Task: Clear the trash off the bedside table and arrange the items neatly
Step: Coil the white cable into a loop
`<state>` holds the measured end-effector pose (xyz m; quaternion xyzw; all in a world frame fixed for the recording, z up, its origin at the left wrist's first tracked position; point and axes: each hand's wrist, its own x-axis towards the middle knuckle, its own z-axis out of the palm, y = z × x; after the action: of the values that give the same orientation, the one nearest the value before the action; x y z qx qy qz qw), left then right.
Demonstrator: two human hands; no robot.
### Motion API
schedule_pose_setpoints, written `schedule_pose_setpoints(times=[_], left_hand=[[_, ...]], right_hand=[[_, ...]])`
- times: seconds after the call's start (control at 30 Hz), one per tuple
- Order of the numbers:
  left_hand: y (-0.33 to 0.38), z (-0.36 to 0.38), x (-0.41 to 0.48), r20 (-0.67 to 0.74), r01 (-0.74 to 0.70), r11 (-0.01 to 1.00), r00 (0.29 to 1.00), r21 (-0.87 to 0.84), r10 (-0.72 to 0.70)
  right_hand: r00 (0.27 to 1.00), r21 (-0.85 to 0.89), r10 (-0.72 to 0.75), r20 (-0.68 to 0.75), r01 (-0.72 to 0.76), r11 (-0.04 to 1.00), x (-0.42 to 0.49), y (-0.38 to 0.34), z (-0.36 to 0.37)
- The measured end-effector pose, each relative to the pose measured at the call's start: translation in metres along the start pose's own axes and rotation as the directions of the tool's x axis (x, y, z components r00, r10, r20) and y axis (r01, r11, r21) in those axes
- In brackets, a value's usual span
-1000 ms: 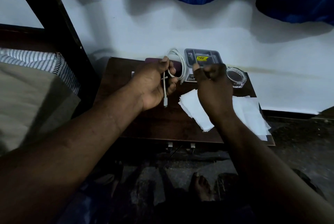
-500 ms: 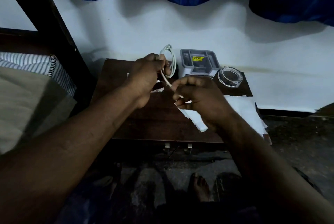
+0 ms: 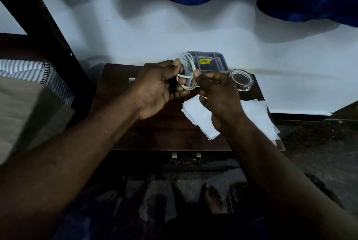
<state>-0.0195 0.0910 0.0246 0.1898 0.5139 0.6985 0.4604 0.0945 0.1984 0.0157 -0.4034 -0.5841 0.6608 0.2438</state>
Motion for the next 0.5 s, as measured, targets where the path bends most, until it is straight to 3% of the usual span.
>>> schedule_pose_setpoints(times=[0.13,0.3,0.43,0.5], left_hand=[[0.0005,-0.0039,0.0009,0.025,0.008,0.998,1.0,-0.057,-0.007],[0.0019,-0.0072,0.0015,0.097,0.067,0.989,0.994,-0.131,-0.054],[-0.0018,-0.0064,0.0001,0.188,0.082,0.992,0.98,-0.094,-0.063],[-0.0057,-0.0061,0.0,0.177,0.064,0.996,0.983,-0.067,-0.052]], right_hand=[[0.965,0.106,0.137,0.224,-0.164,0.981,-0.0014,-0.0021,-0.0032],[0.955,0.198,0.125,0.271,-0.182,0.963,0.0017,-0.0046,-0.0068],[0.899,0.272,0.198,0.391,-0.319,0.908,0.001,-0.0067,-0.0073],[0.888,0.238,0.262,0.378,-0.367,0.899,0.0,-0.0054,-0.0041]])
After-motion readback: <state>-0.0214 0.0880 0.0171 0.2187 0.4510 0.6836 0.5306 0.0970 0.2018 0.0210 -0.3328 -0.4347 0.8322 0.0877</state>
